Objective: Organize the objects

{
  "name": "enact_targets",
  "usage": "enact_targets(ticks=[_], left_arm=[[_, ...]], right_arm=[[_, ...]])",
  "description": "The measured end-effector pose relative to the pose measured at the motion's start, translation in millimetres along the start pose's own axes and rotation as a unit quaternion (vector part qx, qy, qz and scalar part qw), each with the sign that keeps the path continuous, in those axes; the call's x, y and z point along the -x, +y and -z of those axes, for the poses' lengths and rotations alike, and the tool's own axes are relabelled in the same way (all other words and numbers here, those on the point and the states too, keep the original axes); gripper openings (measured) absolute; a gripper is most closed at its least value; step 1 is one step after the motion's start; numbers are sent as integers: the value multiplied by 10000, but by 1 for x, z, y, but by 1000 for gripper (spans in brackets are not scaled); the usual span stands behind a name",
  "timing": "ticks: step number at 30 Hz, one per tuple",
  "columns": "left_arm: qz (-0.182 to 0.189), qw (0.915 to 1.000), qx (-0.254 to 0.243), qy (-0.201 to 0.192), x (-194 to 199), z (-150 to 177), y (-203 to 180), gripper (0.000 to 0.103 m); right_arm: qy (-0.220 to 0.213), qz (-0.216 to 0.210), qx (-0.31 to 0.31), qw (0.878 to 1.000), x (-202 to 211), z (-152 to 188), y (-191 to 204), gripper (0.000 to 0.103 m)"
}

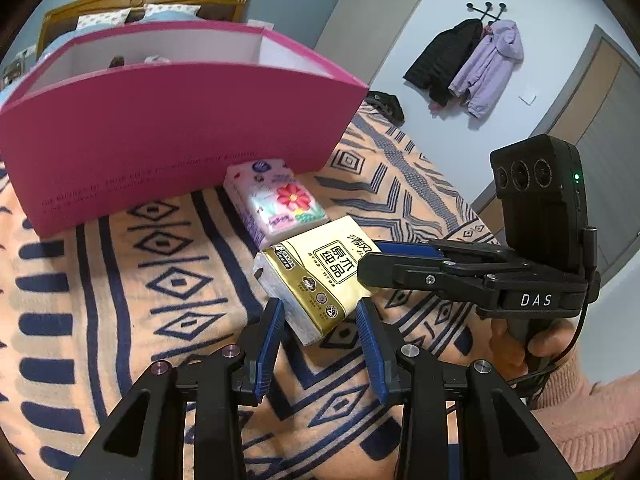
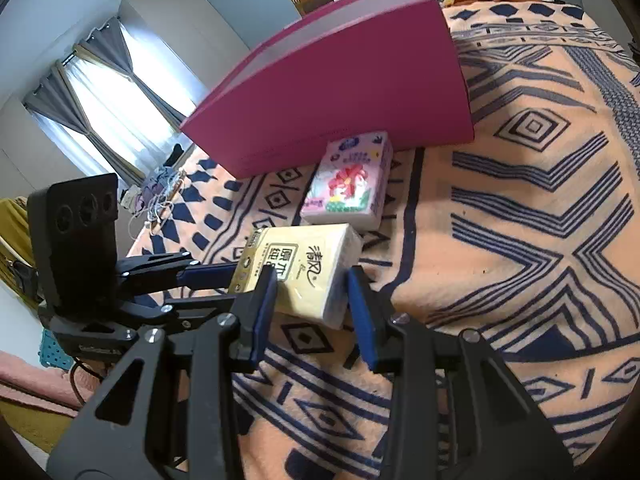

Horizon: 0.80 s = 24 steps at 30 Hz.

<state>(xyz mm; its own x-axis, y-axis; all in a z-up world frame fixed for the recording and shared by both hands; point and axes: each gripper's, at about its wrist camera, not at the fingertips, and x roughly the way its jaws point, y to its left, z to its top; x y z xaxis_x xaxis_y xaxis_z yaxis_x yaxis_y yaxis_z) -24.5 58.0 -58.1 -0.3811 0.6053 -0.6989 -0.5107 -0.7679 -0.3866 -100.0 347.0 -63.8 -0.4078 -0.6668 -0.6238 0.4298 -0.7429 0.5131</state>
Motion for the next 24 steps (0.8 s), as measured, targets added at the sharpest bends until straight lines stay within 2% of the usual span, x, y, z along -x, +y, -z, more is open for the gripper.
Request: enact_targets(ticks=[24], left_arm=[[-150,9972,-471,-564,24,-44,-25,37]], right_arm=[[-669,216,346,9969,34,-33,17,40]])
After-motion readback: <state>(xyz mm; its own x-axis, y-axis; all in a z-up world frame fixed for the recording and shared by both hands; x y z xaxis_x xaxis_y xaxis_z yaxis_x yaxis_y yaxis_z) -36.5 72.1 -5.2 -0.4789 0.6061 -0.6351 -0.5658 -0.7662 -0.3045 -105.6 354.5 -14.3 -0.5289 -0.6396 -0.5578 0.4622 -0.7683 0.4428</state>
